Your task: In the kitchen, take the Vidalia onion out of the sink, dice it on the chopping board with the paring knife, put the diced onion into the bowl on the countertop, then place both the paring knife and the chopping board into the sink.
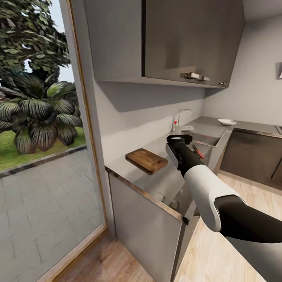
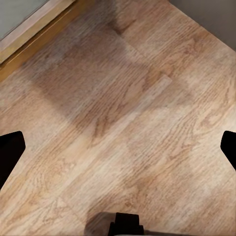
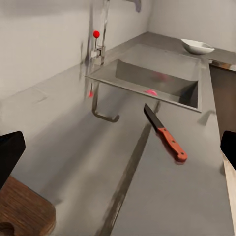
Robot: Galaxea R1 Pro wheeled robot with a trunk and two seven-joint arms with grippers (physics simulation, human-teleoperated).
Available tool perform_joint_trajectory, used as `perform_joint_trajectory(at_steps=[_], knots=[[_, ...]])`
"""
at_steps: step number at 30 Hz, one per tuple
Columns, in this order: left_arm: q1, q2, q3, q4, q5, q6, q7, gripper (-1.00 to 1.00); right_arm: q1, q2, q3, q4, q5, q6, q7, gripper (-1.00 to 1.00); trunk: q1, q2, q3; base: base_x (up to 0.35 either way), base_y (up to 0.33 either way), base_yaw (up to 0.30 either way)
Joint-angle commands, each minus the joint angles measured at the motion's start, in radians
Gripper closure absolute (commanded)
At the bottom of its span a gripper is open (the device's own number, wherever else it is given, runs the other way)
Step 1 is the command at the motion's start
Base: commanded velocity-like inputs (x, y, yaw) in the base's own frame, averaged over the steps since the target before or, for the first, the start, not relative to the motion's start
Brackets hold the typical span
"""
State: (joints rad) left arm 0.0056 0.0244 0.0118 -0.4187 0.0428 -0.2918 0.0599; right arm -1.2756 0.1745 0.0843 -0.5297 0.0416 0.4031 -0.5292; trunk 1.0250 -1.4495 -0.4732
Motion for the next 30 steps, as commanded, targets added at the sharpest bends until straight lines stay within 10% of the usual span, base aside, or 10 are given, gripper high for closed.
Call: perform_joint_trajectory(at_steps=[1,13,19,30], knots=[[0.001,0.0,-0.001,-0.002,0.005,-0.001,0.001,-1.0,-0.001,0.0,0.003,0.0,0.004,0.008,-0.003,-1.0,0.0,-0.001,-0.001,0.006,0.002,0.0],[0.001,0.0,-0.001,-0.002,0.005,-0.001,0.001,-1.0,-0.001,0.0,-0.011,0.049,-0.013,-0.008,-0.025,-1.0,0.0,-0.001,-0.001,0.001,0.0,0.0],[0.001,0.0,-0.001,-0.002,0.005,-0.001,0.001,-1.0,-0.001,0.0,-0.025,0.081,-0.278,-0.014,-0.046,-1.0,0.0,-0.001,-0.001,0.0,0.0,0.0],[0.001,0.0,-0.001,-0.002,0.005,-0.001,0.001,-1.0,-0.001,0.0,-0.024,0.089,-0.334,0.015,-0.048,-1.0,0.0,-0.001,-0.001,0.0,0.0,0.0]])
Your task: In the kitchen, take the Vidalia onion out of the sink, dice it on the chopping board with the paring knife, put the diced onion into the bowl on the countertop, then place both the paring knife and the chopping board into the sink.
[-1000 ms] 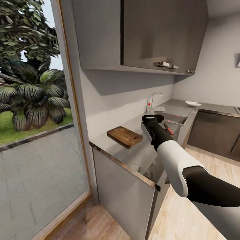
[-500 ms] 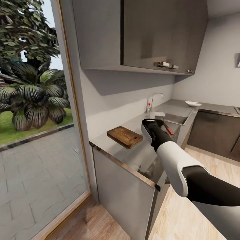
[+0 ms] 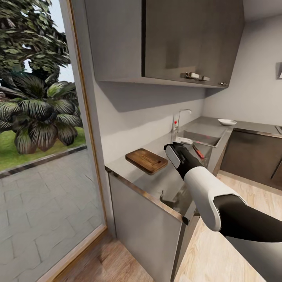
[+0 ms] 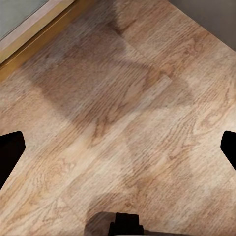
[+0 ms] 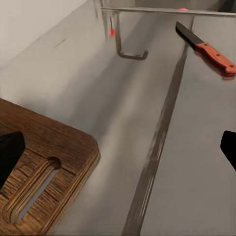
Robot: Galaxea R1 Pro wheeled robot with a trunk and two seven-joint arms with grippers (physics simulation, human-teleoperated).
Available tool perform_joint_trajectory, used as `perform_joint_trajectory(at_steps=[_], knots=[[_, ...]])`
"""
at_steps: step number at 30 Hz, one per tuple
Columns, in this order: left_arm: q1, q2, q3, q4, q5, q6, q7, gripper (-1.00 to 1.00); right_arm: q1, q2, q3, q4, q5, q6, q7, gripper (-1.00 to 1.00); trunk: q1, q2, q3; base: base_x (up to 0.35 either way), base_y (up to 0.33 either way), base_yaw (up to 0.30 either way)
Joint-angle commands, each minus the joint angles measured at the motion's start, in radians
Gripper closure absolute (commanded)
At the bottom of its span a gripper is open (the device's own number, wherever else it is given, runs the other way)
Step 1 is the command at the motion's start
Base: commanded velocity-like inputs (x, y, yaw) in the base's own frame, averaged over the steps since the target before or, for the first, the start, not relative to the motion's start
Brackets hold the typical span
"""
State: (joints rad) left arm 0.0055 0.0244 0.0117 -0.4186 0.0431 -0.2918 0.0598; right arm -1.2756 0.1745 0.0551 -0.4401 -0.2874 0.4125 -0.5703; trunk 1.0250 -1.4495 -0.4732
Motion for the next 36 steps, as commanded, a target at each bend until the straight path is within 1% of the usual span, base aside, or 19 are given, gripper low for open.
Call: perform_joint_trajectory(at_steps=[1,5,8,11,15,23,27,32,36], knots=[[0.001,0.0,-0.001,-0.002,0.004,-0.001,0.001,-1.0,-0.001,0.0,0.005,0.0,-0.004,0.006,-0.006,-1.0,0.0,-0.001,-0.001,0.0,0.0,0.0],[0.001,0.0,-0.001,-0.002,0.004,-0.001,0.001,-1.0,-0.001,0.0,0.005,0.024,-0.004,0.003,-0.008,-1.0,0.0,-0.001,-0.001,0.0,0.0,0.0],[0.0,0.0,-0.001,-0.002,0.004,-0.001,0.002,-1.0,-0.001,0.0,0.005,0.038,-0.004,0.0,-0.024,-1.0,0.0,-0.001,-0.001,0.039,0.0,0.0],[0.0,0.0,-0.001,-0.002,0.004,-0.001,0.002,-1.0,-0.001,0.0,0.005,0.044,-0.005,-0.003,-0.079,-1.0,0.0,-0.001,-0.001,0.191,0.0,0.0],[0.0,0.0,-0.001,-0.002,0.004,-0.001,0.002,-1.0,-0.001,0.0,0.005,0.047,-0.005,-0.004,-0.108,-1.0,0.0,-0.001,-0.001,0.293,0.0,0.0],[0.001,0.0,-0.001,-0.002,0.004,-0.001,0.002,-1.0,-0.001,0.0,0.005,0.058,-0.008,-0.006,-0.112,-1.0,0.0,-0.001,-0.001,0.258,0.088,0.0],[0.001,0.0,-0.002,-0.002,0.004,-0.001,0.002,-1.0,-0.001,0.0,0.005,0.061,-0.009,-0.006,-0.112,-1.0,0.0,-0.001,-0.001,0.046,0.044,0.0],[0.001,0.0,-0.002,-0.002,0.004,-0.001,0.002,-1.0,-0.001,0.0,0.005,0.073,-0.009,-0.007,-0.112,-1.0,0.0,-0.001,-0.001,0.004,0.207,0.0],[0.001,0.0,-0.002,-0.002,0.004,-0.001,0.002,-1.0,-0.001,0.0,0.005,0.075,-0.009,-0.007,-0.111,-1.0,0.0,-0.001,-0.001,0.001,0.091,0.0]])
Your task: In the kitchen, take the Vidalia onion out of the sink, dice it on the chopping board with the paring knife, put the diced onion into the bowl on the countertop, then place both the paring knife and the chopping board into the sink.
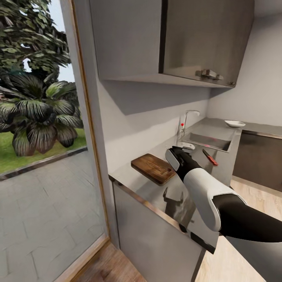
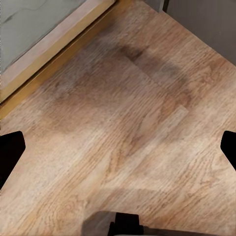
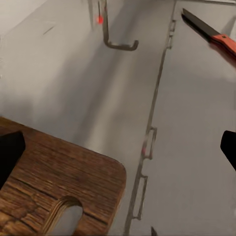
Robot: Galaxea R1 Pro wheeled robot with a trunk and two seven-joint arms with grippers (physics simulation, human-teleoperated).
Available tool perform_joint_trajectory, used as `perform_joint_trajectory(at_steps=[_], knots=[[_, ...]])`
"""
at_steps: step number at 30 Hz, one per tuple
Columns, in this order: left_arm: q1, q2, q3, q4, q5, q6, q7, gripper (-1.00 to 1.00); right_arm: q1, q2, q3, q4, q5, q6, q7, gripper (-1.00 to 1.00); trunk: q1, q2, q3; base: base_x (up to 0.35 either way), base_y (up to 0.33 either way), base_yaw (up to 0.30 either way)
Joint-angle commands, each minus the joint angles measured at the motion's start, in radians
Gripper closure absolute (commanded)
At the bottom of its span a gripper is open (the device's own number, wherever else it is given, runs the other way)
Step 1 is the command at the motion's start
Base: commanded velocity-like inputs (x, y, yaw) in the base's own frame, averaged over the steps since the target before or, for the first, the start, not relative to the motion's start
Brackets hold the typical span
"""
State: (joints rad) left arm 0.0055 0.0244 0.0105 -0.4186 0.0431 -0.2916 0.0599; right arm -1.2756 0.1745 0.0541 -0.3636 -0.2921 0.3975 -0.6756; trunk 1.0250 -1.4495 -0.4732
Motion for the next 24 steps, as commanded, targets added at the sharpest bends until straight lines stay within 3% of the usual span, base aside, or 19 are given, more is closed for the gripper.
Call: perform_joint_trajectory(at_steps=[1,6,12,24], knots=[[0.001,0.0,-0.001,-0.002,0.005,-0.001,0.001,-1.0,-0.001,0.0,0.006,-0.001,-0.004,0.008,-0.006,-1.0,0.0,-0.001,-0.001,0.0,0.035,0.0],[0.001,0.0,-0.001,-0.001,0.004,-0.001,0.001,-1.0,-0.001,0.0,0.006,0.0,-0.003,0.007,-0.006,-1.0,0.0,-0.001,-0.001,0.0,0.015,0.0],[0.001,0.0,-0.001,0.0,0.005,0.0,0.001,-1.0,-0.001,0.0,0.006,0.007,0.003,-0.052,-0.034,-1.0,0.0,-0.001,-0.001,0.0,0.002,0.0],[0.001,-0.001,-0.001,0.0,0.005,0.0,0.001,-1.0,-0.001,0.0,0.006,0.084,0.001,-0.101,-0.058,-1.0,0.0,-0.001,-0.001,-0.017,0.0,0.0]])
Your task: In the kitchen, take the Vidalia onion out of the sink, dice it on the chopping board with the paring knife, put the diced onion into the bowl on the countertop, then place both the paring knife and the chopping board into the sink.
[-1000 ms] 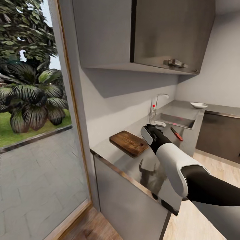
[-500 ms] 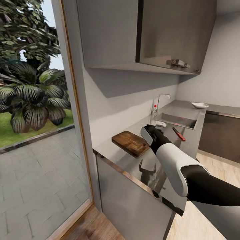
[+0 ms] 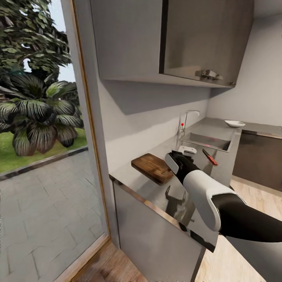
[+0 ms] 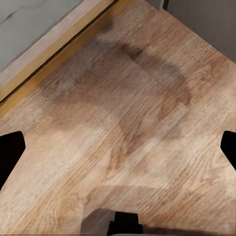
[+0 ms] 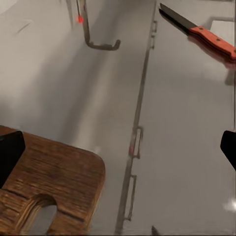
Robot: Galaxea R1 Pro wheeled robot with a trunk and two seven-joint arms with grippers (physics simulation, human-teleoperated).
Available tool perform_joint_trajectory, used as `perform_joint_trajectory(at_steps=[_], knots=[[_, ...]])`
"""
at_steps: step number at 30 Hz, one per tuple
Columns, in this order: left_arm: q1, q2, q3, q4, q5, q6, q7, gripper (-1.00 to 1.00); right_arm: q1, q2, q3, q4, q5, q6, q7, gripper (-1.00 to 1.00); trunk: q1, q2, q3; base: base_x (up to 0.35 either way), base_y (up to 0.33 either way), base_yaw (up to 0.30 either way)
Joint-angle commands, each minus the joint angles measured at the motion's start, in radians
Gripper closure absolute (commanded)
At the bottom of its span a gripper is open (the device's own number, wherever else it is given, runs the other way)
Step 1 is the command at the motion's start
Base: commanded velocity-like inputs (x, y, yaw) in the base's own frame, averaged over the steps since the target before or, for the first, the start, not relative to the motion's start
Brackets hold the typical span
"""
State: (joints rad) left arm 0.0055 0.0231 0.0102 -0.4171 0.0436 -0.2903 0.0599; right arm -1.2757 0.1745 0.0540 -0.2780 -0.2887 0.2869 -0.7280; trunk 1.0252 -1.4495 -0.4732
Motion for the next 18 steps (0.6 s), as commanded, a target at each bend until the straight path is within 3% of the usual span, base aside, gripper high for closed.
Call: perform_joint_trajectory(at_steps=[1,7,18], knots=[[0.001,0.0,-0.001,-0.002,0.004,-0.001,0.001,-1.0,-0.001,0.0,0.006,-0.001,-0.003,0.009,-0.005,-1.0,0.0,-0.001,-0.001,-0.138,0.0,0.0],[0.0,0.001,-0.001,-0.002,0.005,-0.001,0.001,-1.0,-0.001,0.0,0.006,0.0,-0.003,0.009,-0.005,-1.0,0.0,-0.001,-0.001,-0.122,0.0,0.0],[0.001,0.0,-0.001,-0.002,0.005,-0.001,0.001,-1.0,0.0,0.0,0.006,0.013,-0.004,0.009,-0.004,-1.0,0.0,-0.001,-0.001,-0.015,0.0,0.0]])
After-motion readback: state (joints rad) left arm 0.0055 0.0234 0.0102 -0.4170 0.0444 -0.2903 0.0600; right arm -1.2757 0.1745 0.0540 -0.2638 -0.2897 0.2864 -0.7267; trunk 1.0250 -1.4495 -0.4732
